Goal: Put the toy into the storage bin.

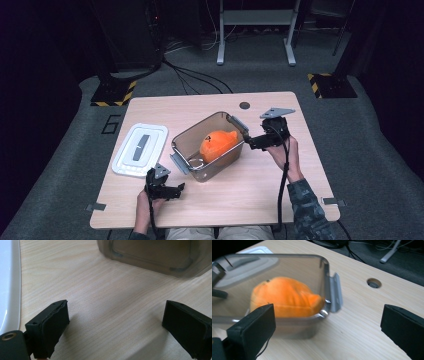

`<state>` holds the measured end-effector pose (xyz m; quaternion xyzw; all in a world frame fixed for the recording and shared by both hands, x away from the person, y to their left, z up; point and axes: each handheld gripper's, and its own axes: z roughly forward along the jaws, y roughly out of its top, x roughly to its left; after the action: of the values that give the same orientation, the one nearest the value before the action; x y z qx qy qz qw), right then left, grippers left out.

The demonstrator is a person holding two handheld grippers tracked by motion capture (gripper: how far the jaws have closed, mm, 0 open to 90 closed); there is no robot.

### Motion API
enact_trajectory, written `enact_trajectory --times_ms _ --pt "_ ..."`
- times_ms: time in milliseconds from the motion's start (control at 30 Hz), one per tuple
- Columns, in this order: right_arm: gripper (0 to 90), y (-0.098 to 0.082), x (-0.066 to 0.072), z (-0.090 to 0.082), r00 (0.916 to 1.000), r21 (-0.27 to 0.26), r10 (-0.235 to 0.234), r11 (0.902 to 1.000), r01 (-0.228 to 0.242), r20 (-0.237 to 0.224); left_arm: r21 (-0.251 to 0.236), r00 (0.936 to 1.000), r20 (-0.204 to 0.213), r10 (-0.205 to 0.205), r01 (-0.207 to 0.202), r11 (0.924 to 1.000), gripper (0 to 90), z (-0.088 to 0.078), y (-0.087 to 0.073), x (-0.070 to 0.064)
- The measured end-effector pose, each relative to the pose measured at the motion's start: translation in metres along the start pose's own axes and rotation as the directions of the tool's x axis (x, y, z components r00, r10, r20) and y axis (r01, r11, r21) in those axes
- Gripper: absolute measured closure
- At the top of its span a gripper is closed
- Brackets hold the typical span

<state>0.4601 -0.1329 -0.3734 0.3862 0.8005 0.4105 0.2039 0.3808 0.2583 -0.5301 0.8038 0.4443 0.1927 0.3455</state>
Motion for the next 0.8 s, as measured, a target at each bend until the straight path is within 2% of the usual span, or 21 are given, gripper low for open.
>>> enact_trajectory --times_ms 200,367,400,600,800 --pt "0.0 -0.024 -0.014 -0.009 0.9992 -0.017 0.023 0.9996 -0.022 0.031 0.0 1.0 -0.002 0.002 -0.002 1.0 6.7 0.0 0.0 0.0" --pt "0.0 -0.05 -0.026 -0.009 0.9969 -0.011 0.052 0.9986 -0.051 0.059 -0.001 1.0 -0.003 -0.001 0.001 1.0 6.7 0.0 0.0 0.0" --pt "0.0 -0.05 -0.026 -0.009 0.9969 -0.011 0.052 0.9986 -0.051 0.059 -0.001 1.0 -0.003 -0.001 0.001 1.0 6.7 0.0 0.0 0.0" --pt "0.0 -0.086 -0.04 0.003 0.9901 0.019 0.118 0.9926 -0.12 0.076 -0.001 1.0 -0.003 -0.002 0.002 1.0 6.7 0.0 0.0 0.0" --pt "0.0 -0.122 -0.047 0.026 0.9897 0.1 0.098 0.989 -0.108 0.105 -0.002 1.0 -0.005 -0.007 0.007 1.0 6.7 0.0 0.0 0.0"
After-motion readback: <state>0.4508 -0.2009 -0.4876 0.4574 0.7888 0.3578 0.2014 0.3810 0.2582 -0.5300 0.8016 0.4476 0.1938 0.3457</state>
